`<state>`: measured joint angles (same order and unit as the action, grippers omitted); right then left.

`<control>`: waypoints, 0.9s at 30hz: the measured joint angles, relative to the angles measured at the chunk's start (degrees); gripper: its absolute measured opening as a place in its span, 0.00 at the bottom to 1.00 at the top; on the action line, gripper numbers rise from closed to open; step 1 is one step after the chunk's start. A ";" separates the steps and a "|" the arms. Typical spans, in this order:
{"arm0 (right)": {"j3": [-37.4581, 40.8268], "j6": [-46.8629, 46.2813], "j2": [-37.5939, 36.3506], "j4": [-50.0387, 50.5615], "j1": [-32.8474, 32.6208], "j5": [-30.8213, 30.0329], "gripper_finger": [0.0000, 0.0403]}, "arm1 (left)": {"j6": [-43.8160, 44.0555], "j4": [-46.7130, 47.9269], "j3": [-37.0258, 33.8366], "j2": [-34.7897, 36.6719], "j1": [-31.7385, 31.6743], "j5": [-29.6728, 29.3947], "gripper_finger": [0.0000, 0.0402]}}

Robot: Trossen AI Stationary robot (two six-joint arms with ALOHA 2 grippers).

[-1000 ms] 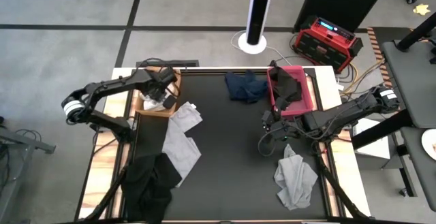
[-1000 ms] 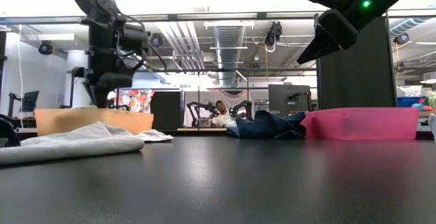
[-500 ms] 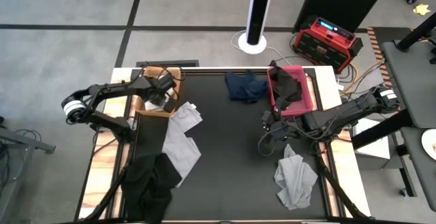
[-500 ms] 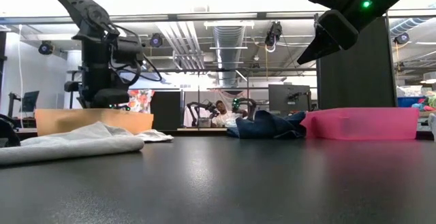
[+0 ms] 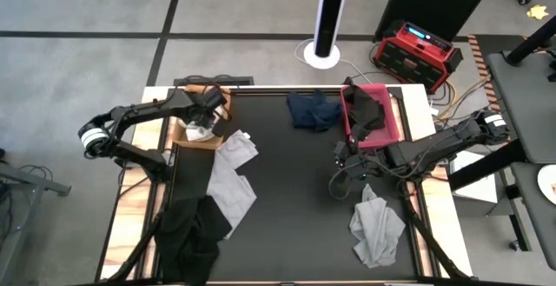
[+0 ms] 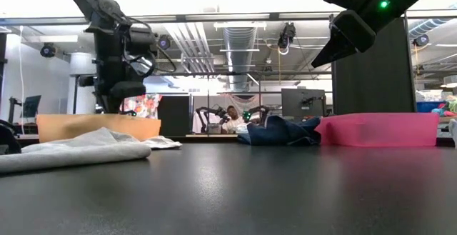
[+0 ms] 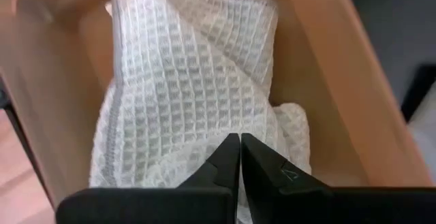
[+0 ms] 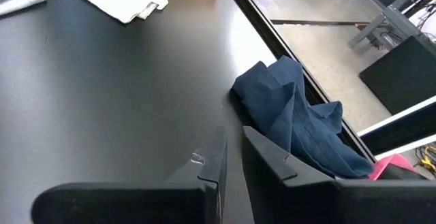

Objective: Sort towels by color in basket
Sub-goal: Put the white towel into the orange bin, then put the black towel into the red bin

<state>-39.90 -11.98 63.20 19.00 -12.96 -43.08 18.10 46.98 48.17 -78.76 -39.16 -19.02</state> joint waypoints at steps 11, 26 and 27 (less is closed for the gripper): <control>0.06 -0.03 0.00 0.01 0.01 0.01 0.09 | 0.76 3.52 3.75 0.37 2.27 -0.25 0.00; 0.91 -3.06 0.00 0.21 -0.01 4.65 0.09 | 15.30 1.28 3.75 8.08 29.11 -7.59 0.00; 0.82 -3.05 0.00 0.24 0.01 4.96 0.09 | 16.74 1.00 3.76 8.43 31.07 -7.59 0.00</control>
<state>-39.08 -15.03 63.20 19.25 -12.95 -38.12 34.83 47.97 51.93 -70.33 -8.09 -26.61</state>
